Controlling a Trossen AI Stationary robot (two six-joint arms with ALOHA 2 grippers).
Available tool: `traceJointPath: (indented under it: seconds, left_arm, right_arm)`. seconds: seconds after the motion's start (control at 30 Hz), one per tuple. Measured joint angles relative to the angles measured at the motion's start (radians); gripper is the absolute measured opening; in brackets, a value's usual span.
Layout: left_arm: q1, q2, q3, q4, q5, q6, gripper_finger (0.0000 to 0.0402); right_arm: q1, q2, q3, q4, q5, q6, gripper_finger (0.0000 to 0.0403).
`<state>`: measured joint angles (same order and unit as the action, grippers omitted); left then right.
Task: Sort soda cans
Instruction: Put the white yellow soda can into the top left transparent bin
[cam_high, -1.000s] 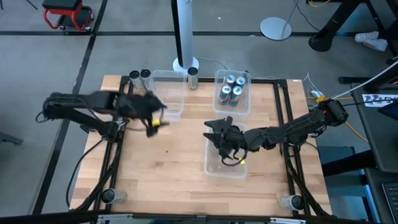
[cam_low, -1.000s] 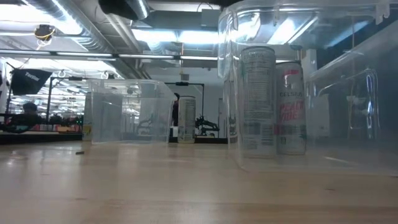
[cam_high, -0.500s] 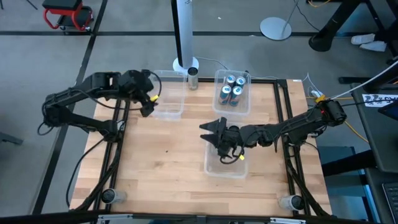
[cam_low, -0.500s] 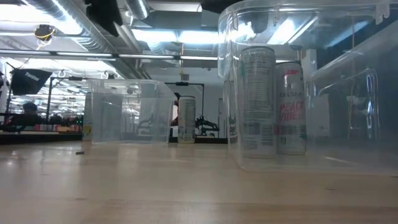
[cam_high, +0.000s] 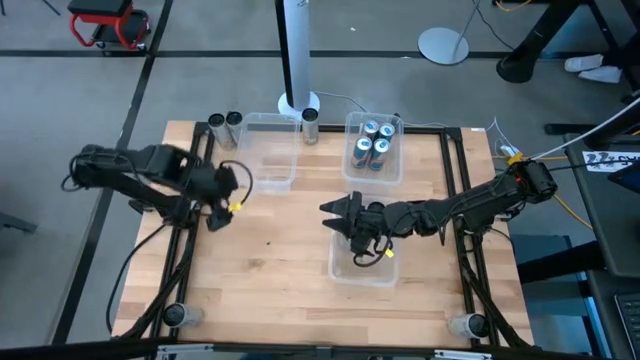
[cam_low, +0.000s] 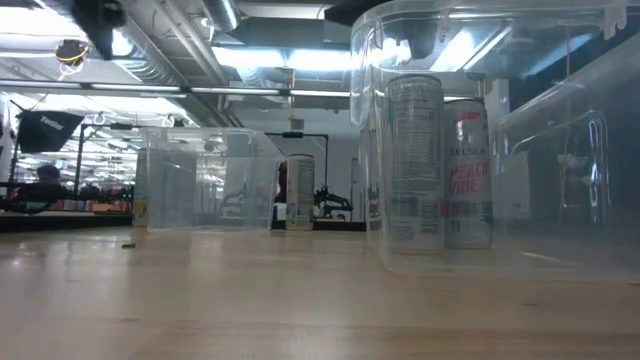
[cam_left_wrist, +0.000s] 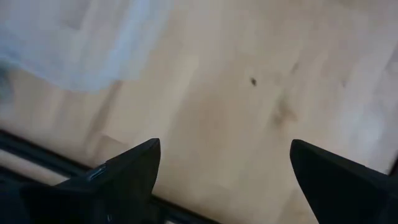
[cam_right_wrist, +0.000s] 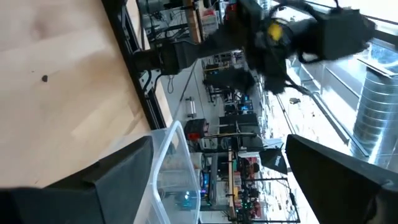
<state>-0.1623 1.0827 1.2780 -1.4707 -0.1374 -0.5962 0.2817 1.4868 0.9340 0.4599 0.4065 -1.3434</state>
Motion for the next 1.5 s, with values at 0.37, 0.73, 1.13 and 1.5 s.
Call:
traceJointPath:
  seconds: [0.37,0.73,1.13,1.5]
  left_arm:
    - [-0.380,0.097,-0.044,0.091,0.057,-0.415,0.0347]
    - [-0.572,0.269,-0.021,0.159,0.358,-0.814,0.0347]
    - [-0.787,0.268,-0.021,0.302,0.416,-1.261,0.0347]
    - [-0.882,0.281,-0.025,0.315,0.408,-1.340,0.0347]
  right_arm:
    - [0.000,0.000,0.000,0.009,0.000,-0.011,0.0365]
    - [-0.001,0.000,0.012,0.011,-0.111,-0.077,0.0365]
    - [-0.001,0.000,0.013,0.030,-0.134,-0.083,0.0365]
    - [0.000,0.000,0.013,0.067,-0.217,-0.070,0.0365]
